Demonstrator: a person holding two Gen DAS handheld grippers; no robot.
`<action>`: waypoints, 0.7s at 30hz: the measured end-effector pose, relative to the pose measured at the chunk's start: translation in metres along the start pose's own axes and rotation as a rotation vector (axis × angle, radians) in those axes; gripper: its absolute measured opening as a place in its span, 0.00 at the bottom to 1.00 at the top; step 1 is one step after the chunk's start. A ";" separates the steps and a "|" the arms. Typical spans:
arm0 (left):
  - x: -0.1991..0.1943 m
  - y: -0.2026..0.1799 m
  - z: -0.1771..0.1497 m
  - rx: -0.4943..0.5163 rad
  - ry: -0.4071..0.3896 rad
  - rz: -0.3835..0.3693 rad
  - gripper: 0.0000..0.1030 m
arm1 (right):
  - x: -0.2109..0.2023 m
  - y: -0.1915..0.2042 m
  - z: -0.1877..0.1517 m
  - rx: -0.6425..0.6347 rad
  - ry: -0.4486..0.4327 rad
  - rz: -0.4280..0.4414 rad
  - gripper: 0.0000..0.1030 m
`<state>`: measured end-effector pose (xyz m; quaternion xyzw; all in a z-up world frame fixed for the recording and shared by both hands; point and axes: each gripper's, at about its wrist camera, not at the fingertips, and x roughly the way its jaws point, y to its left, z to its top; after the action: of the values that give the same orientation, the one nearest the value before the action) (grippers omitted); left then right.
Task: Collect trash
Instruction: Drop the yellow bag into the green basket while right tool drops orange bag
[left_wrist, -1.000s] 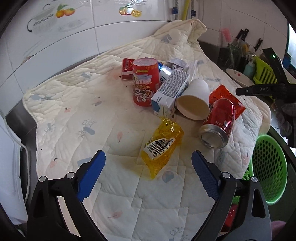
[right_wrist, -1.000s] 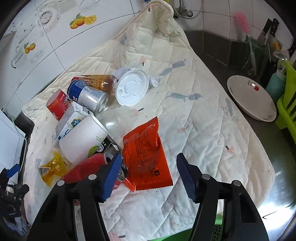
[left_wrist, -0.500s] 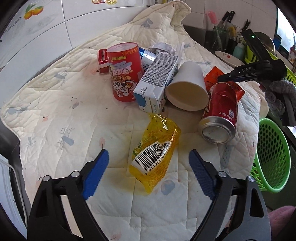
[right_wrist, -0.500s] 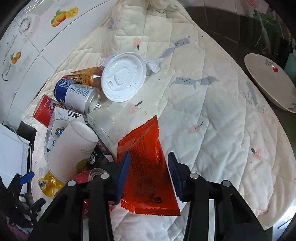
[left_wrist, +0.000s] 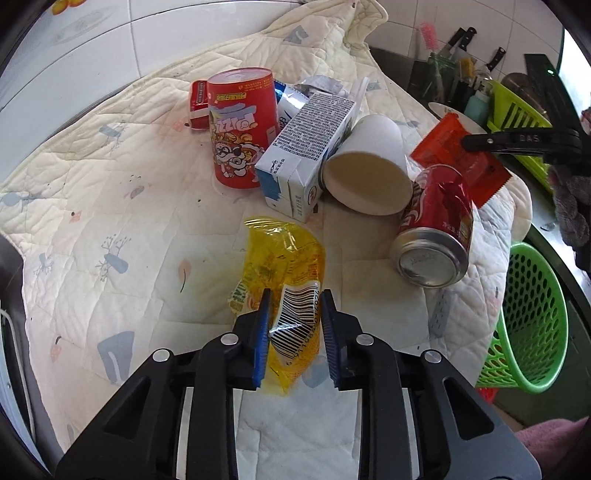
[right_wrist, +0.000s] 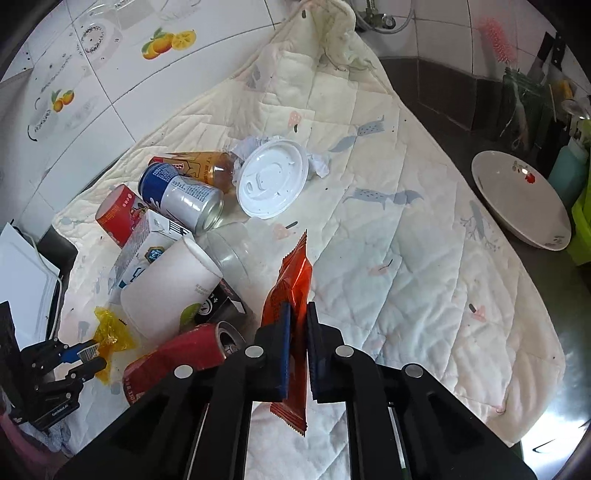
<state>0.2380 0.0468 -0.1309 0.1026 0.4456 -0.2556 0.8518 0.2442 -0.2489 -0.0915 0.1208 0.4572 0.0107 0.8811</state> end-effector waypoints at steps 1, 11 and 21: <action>-0.003 -0.001 -0.001 -0.006 -0.005 -0.002 0.21 | -0.007 -0.001 -0.002 0.001 -0.016 0.004 0.07; -0.050 -0.023 -0.015 -0.040 -0.083 0.037 0.20 | -0.092 -0.010 -0.039 -0.002 -0.128 0.023 0.07; -0.096 -0.097 -0.025 0.007 -0.160 -0.046 0.20 | -0.128 -0.047 -0.129 0.020 -0.057 -0.038 0.09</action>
<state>0.1242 0.0076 -0.0621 0.0746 0.3775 -0.2839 0.8783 0.0615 -0.2844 -0.0708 0.1212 0.4340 -0.0139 0.8926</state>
